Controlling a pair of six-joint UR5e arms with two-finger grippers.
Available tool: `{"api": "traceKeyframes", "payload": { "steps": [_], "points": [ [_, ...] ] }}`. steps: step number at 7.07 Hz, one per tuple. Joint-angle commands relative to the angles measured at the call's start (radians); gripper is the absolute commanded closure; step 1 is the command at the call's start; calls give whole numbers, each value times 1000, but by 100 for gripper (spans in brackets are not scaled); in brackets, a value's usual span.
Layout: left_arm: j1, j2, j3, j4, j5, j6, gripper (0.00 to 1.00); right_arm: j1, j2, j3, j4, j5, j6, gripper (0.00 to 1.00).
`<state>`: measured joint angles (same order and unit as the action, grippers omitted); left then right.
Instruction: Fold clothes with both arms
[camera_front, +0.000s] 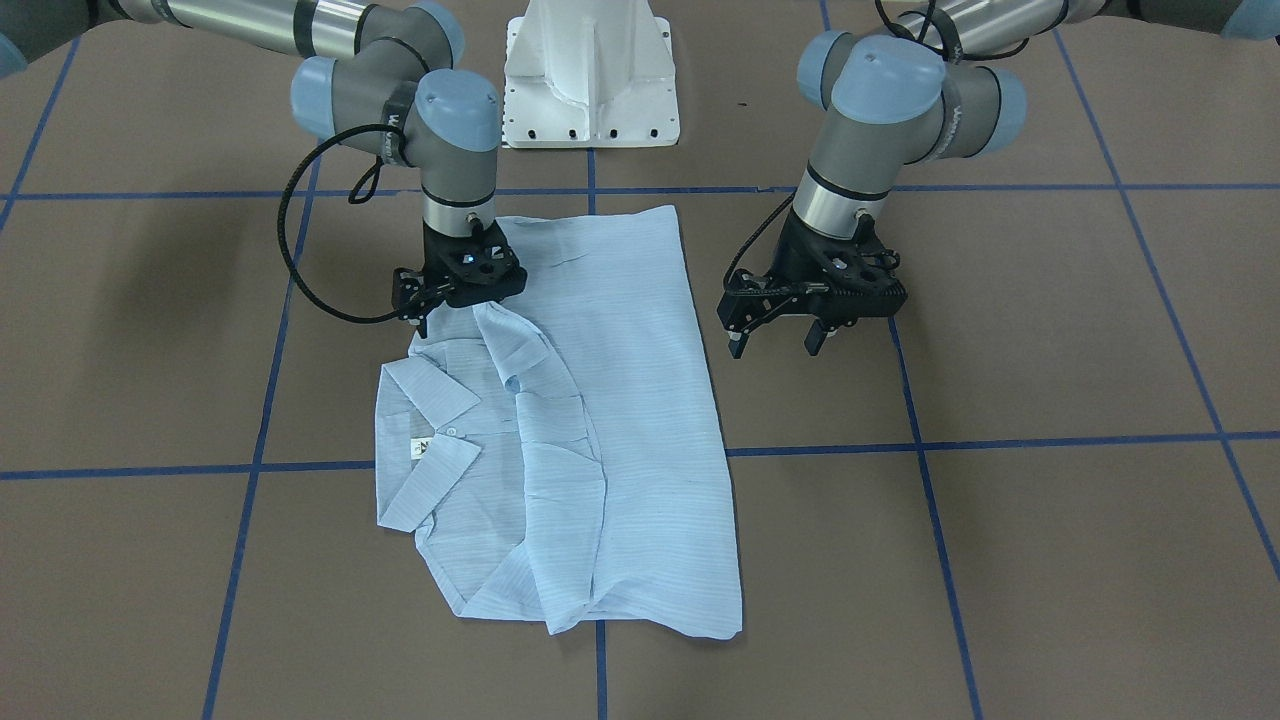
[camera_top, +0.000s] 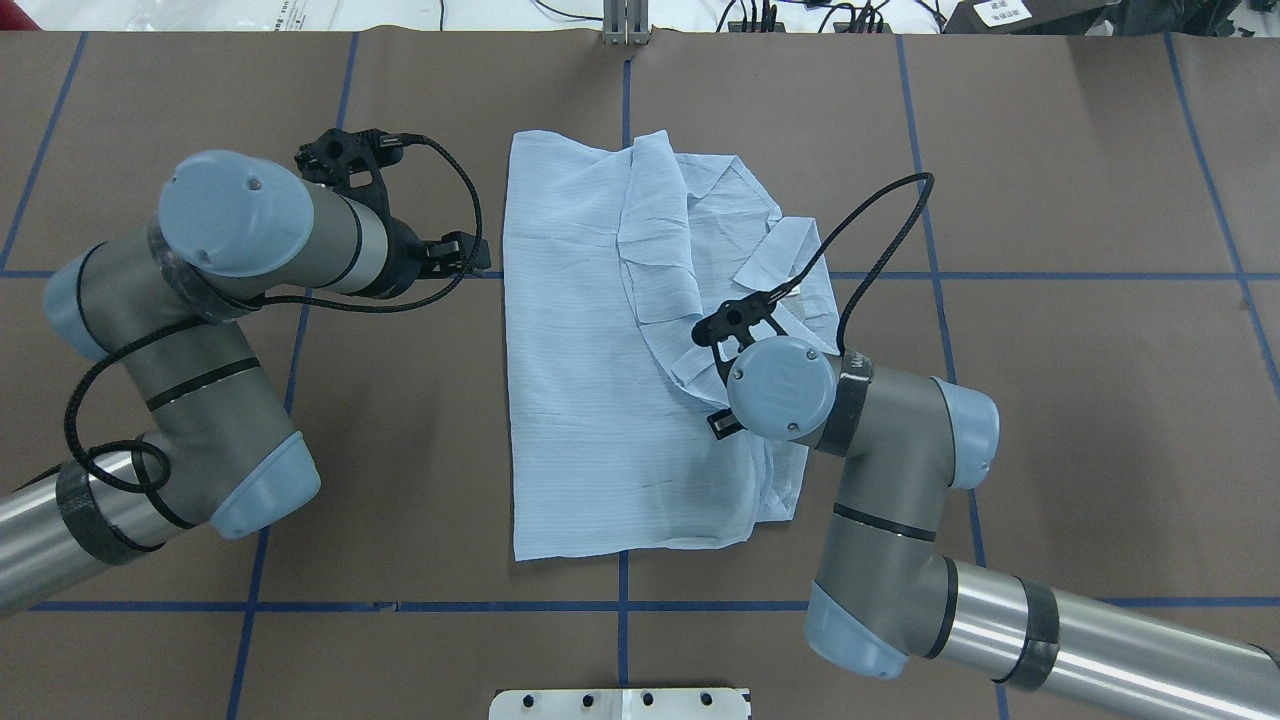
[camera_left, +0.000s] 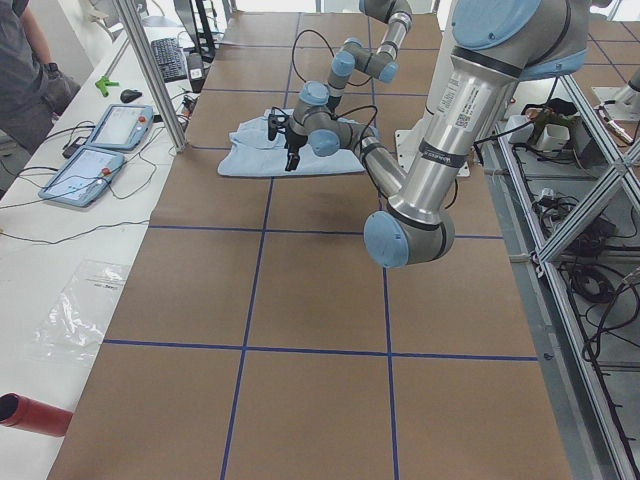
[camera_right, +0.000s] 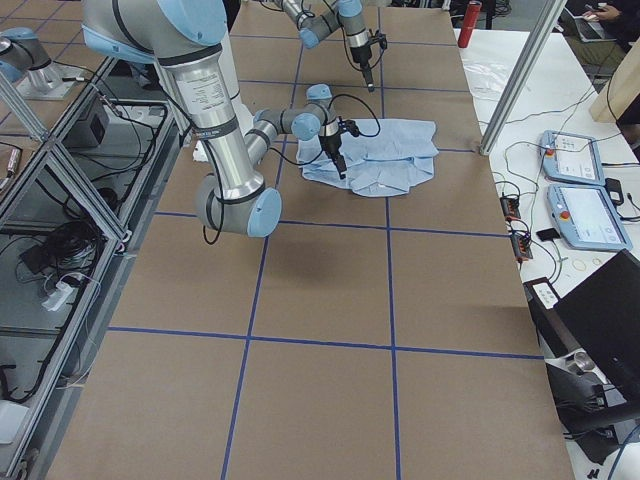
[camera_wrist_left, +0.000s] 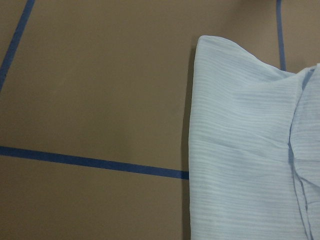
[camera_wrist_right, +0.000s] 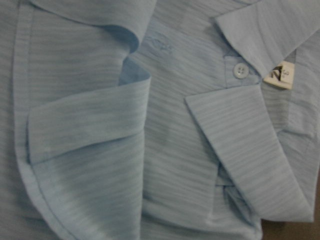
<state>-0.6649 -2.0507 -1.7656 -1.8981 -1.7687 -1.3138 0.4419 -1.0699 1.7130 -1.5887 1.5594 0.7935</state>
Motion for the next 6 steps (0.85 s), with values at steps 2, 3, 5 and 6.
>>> {"api": "traceKeyframes", "payload": {
  "steps": [2, 3, 5, 6],
  "points": [
    [16, -16, -11, 7, 0, -39, 0, 182, -218, 88, 4, 62, -204, 0],
    [16, -19, -12, 8, 0, -39, 0, 240, -238, 120, 10, 98, -256, 0],
    [16, -17, -11, 8, 0, -32, 0, 256, -91, 87, 9, 153, -243, 0],
    [16, -16, 0, 5, 0, -27, 0, 252, -3, 32, 12, 153, -241, 0]
  ]
}}
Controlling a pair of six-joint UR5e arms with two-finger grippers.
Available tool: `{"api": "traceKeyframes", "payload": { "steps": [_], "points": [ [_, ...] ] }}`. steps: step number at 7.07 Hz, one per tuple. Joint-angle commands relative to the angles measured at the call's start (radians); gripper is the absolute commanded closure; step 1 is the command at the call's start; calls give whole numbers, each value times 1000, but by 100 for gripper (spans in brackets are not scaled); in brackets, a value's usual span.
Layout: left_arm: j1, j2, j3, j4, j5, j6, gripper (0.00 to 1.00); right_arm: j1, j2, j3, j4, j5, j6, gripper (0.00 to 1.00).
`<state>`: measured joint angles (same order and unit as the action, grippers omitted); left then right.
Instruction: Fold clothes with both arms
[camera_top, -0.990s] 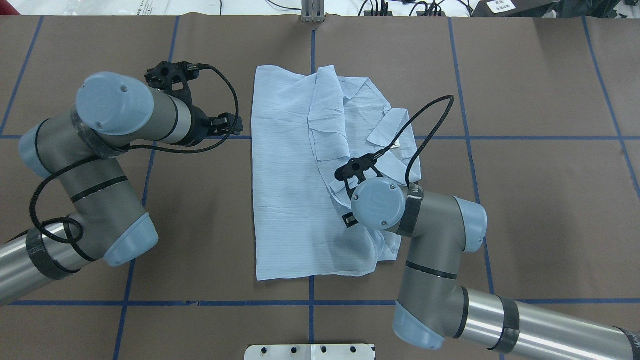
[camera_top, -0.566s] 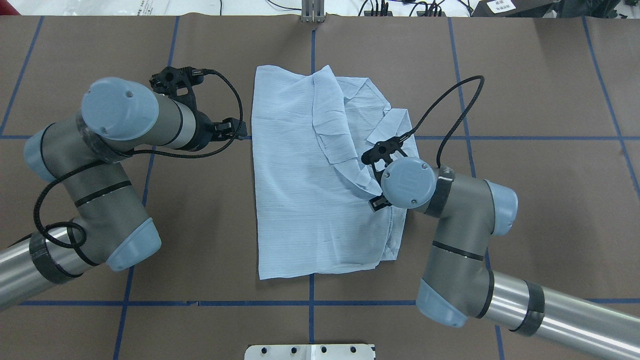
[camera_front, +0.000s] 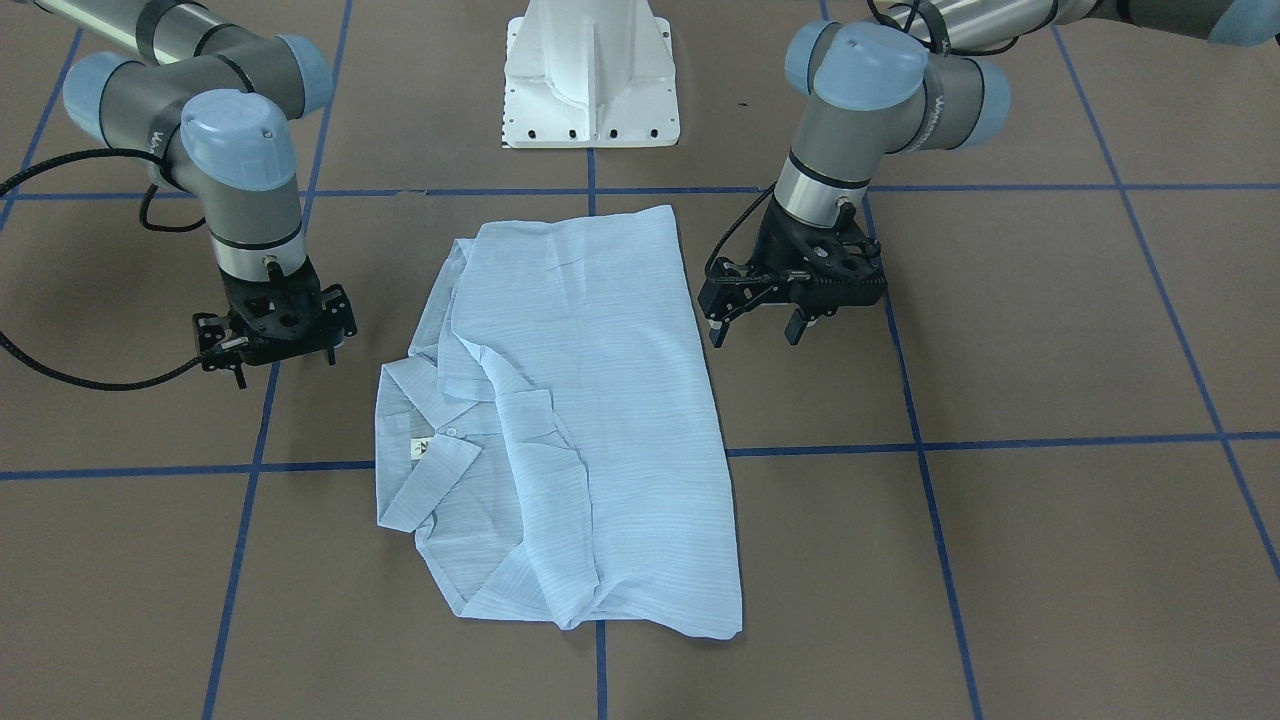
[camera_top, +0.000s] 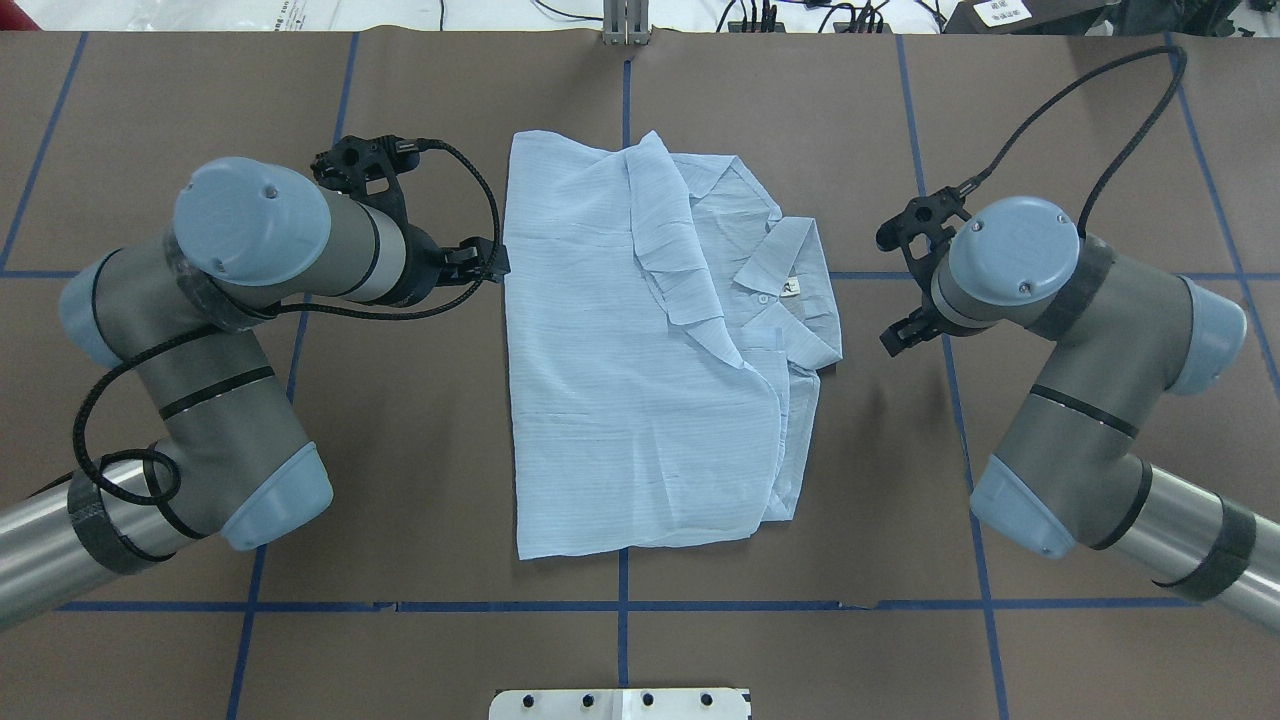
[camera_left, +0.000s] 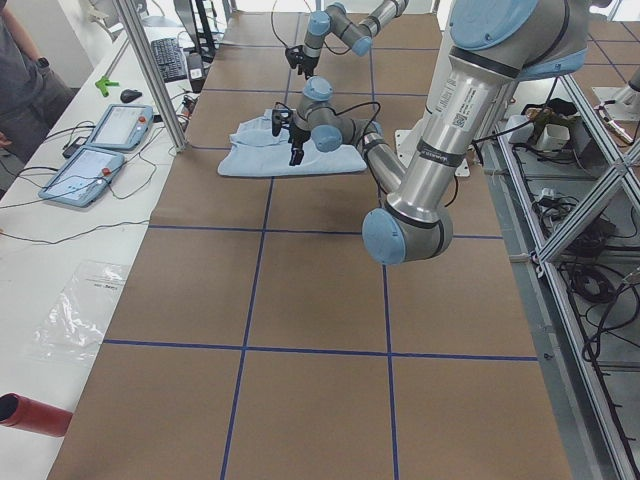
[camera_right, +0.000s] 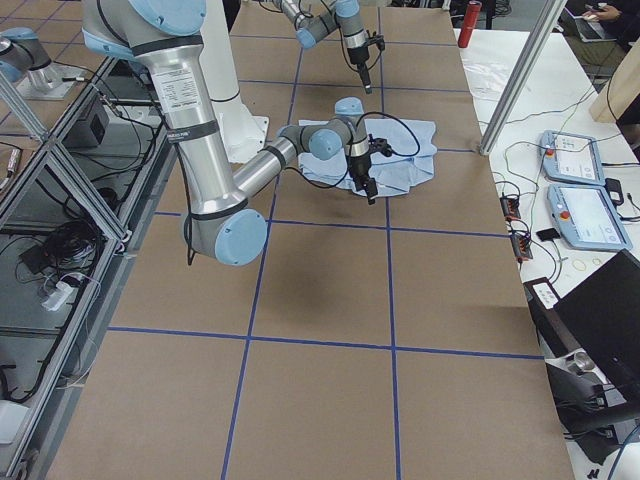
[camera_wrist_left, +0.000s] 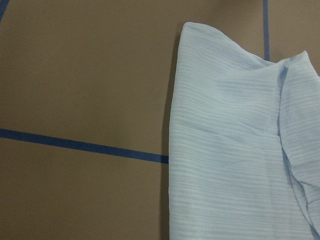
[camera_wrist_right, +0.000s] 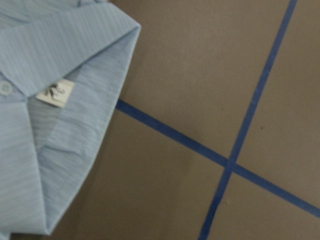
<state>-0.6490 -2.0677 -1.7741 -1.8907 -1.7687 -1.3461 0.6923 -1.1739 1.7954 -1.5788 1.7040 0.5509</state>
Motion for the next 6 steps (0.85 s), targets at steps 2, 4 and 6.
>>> {"api": "traceKeyframes", "payload": {
  "steps": [2, 4, 6],
  "points": [
    [0, 12, 12, -11, 2, 10, 0, -2, 218, -137, 9, 5, 20, 0],
    [0, 12, 31, -13, 2, 12, 0, -22, 351, -316, 112, 2, 108, 0],
    [2, 12, 36, -22, 2, 10, 0, -68, 434, -444, 163, -33, 167, 0]
  ]
}}
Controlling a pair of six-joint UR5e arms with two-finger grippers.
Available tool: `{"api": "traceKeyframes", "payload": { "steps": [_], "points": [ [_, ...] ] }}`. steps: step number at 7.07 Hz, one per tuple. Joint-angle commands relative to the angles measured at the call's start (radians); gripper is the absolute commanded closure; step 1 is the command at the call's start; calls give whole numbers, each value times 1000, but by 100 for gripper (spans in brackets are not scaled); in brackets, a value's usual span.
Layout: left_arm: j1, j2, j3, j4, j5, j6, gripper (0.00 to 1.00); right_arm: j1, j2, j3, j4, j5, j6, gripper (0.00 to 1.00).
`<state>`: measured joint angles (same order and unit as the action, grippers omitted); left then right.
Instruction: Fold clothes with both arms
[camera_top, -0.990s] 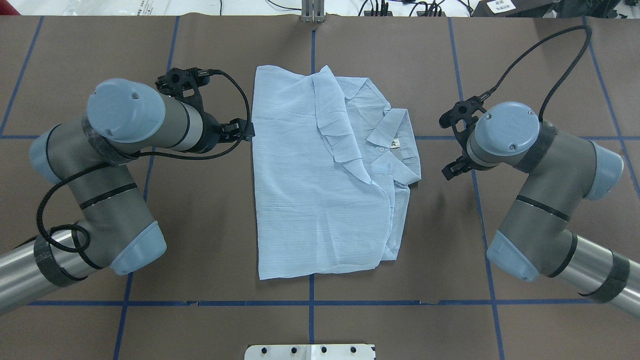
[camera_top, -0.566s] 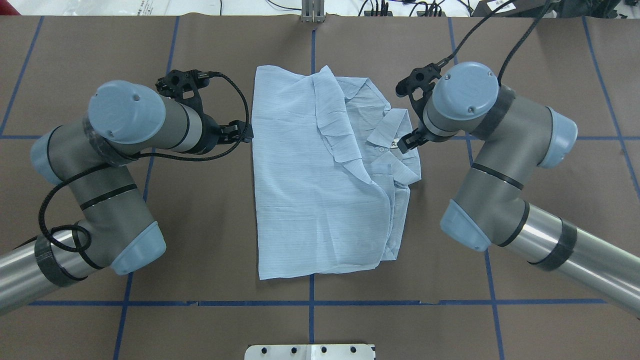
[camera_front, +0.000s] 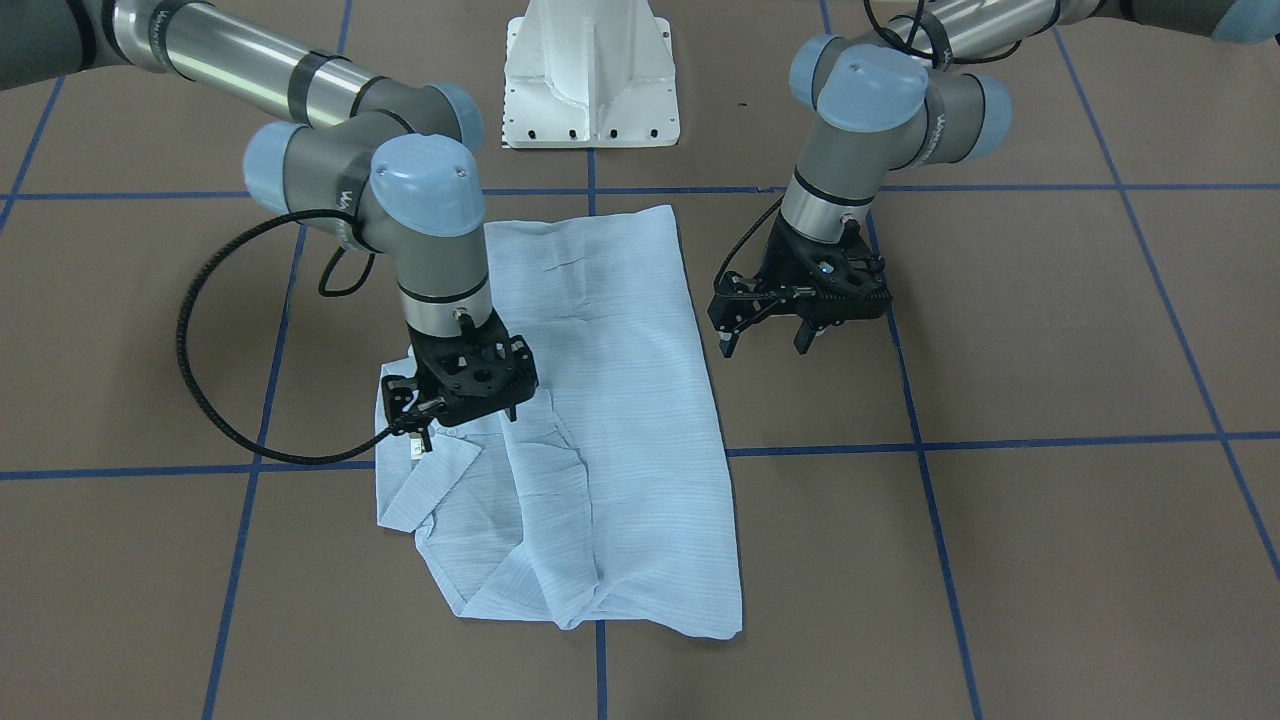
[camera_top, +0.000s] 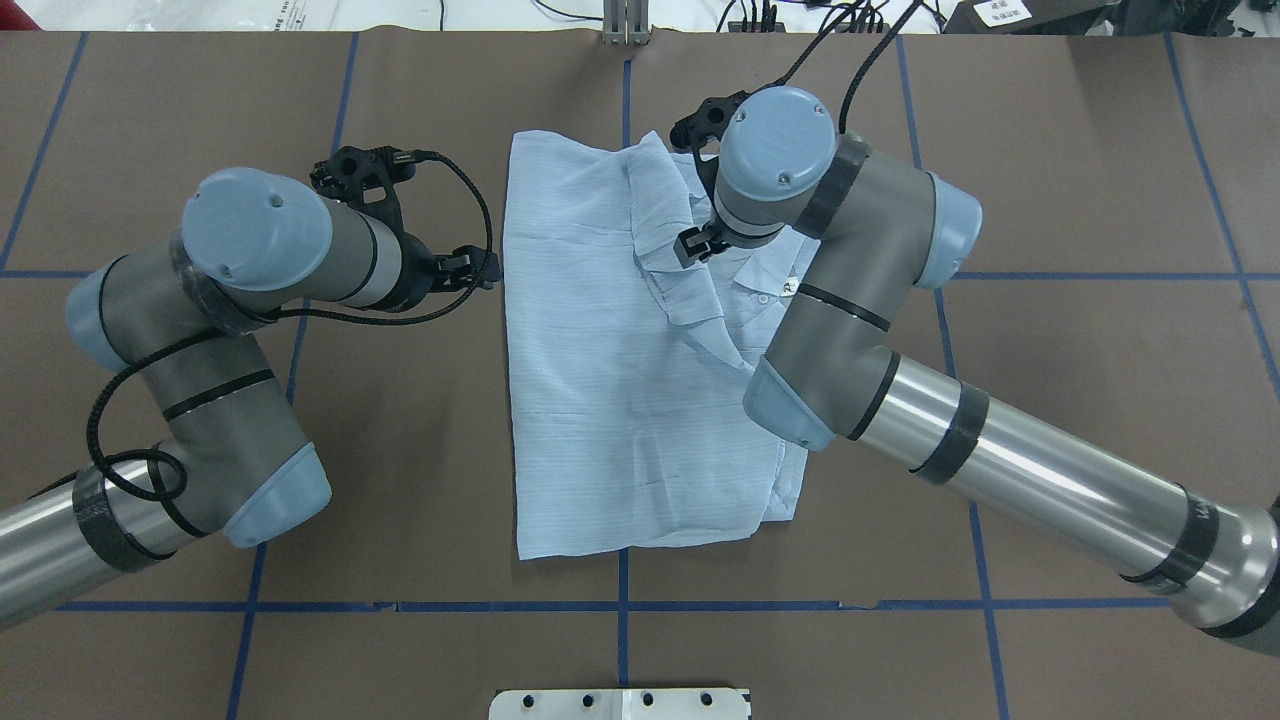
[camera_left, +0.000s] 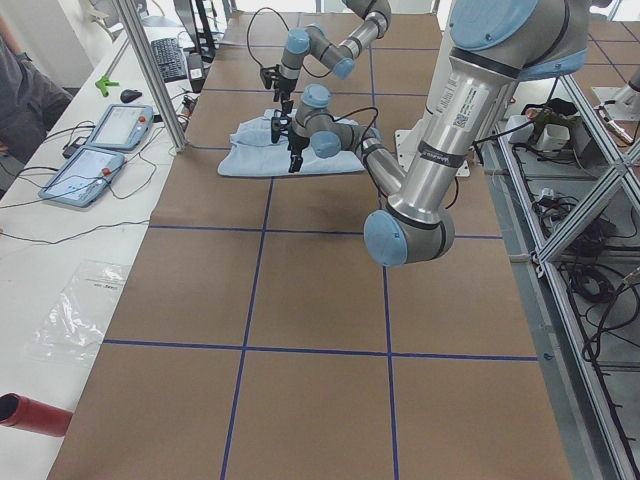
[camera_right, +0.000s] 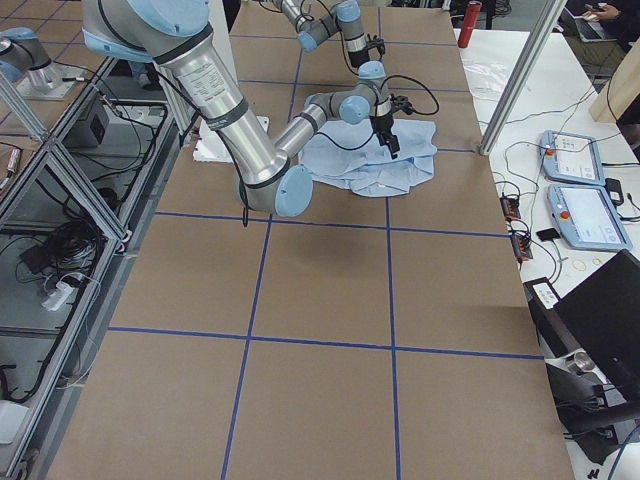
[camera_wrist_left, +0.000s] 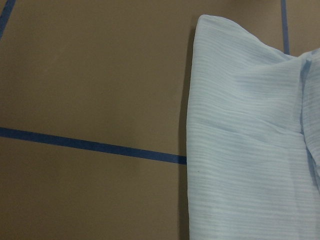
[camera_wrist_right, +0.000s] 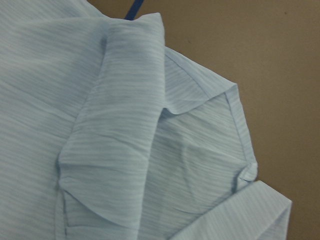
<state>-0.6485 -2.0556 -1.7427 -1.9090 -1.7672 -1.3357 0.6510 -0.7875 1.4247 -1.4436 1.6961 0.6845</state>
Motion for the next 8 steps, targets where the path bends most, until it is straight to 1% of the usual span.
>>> {"api": "traceKeyframes", "payload": {
  "steps": [1, 3, 4, 8],
  "points": [
    [1, 0, 9, -18, 0, 0, 0, -40, 78, -113, 29, -59, 46, 0],
    [1, 2, 9, -16, 0, 0, 0, -60, 132, -196, 40, -78, 69, 0],
    [1, 2, 8, -16, 0, 0, 0, -79, 134, -216, 43, -101, 69, 0],
    [3, 2, 9, -18, -1, -10, 0, -85, 125, -248, 43, -107, 61, 0]
  ]
}}
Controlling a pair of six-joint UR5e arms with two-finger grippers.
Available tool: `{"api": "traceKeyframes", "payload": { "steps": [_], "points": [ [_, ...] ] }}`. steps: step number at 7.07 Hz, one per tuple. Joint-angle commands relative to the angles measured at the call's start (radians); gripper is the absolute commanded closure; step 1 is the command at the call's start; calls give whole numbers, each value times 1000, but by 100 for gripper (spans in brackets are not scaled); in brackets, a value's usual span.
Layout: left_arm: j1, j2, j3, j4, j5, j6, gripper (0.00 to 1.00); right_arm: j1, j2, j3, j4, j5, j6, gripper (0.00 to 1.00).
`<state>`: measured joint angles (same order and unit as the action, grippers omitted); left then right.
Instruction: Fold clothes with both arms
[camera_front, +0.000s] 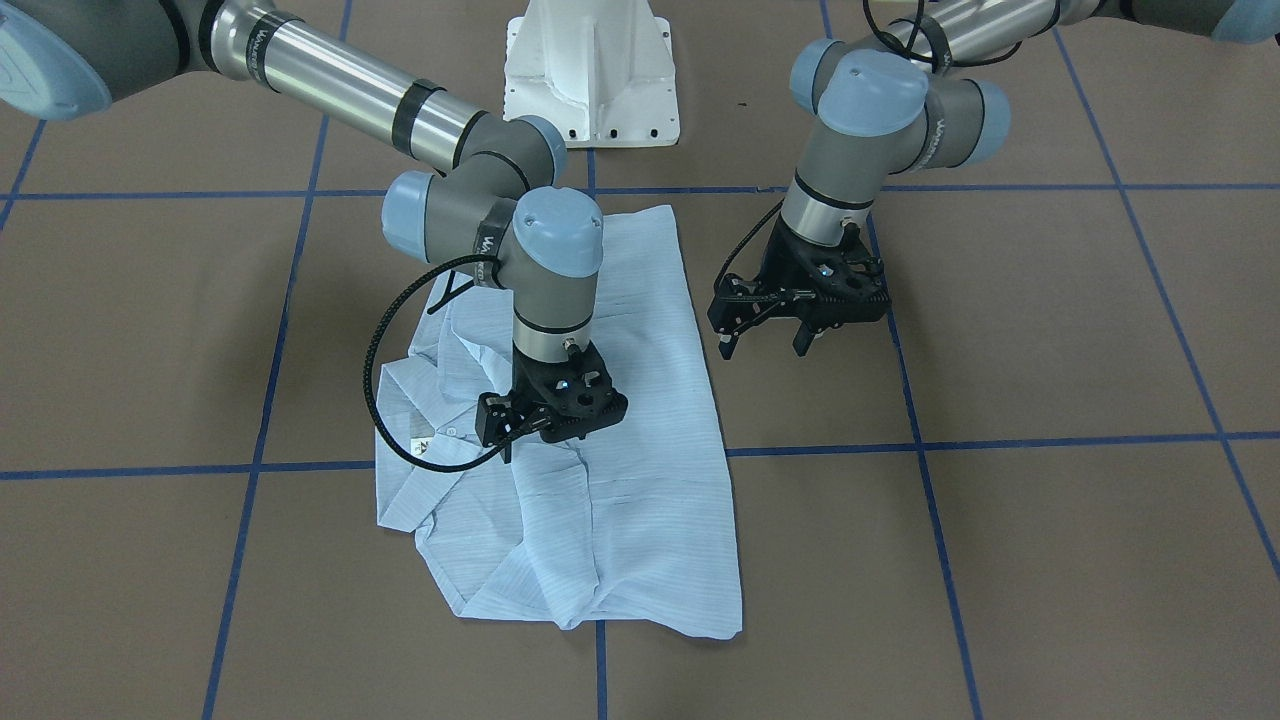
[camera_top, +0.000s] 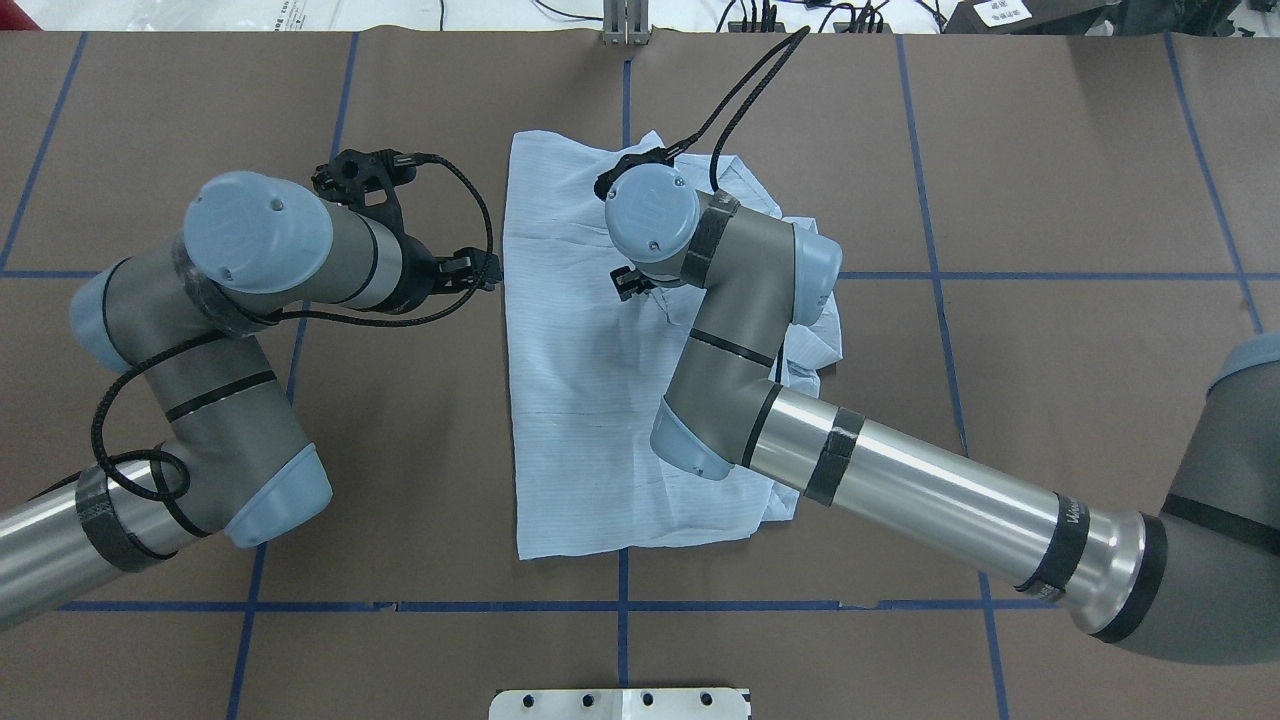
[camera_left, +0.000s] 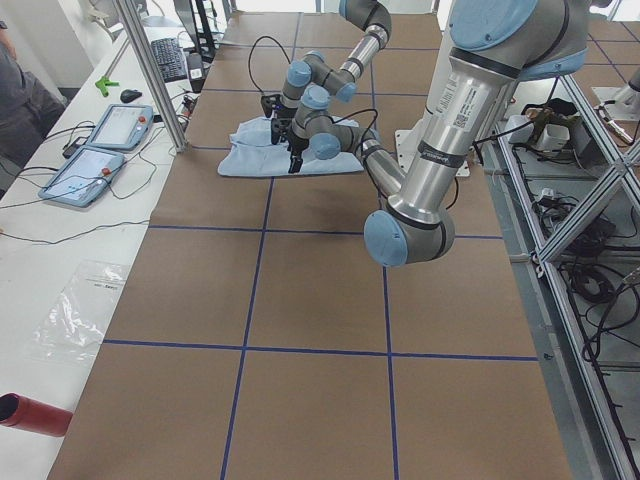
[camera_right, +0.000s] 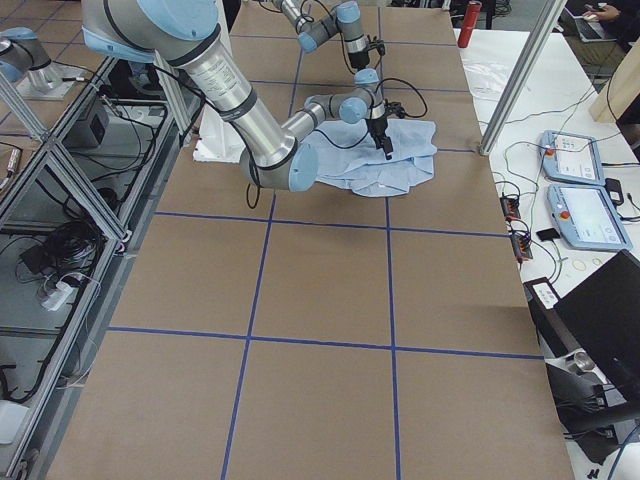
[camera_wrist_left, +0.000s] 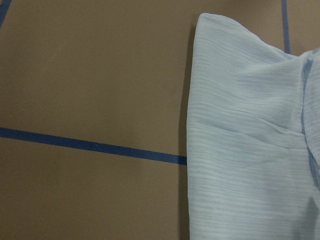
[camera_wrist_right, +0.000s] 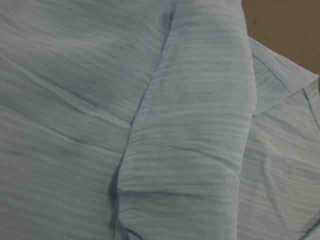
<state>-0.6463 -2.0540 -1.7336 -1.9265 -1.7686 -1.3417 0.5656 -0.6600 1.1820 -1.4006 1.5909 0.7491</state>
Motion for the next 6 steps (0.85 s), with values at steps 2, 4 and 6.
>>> {"api": "traceKeyframes", "payload": {
  "steps": [2, 4, 6],
  "points": [
    [4, 0, 5, 0, 0, -8, 0, 14, -13, -13, 0, -2, -7, 0],
    [10, -3, 6, -2, 1, -10, 0, 31, -29, -13, 0, 0, -13, 0],
    [10, -12, 6, 0, 1, -10, 0, 60, -44, -13, 2, 3, -33, 0]
  ]
}}
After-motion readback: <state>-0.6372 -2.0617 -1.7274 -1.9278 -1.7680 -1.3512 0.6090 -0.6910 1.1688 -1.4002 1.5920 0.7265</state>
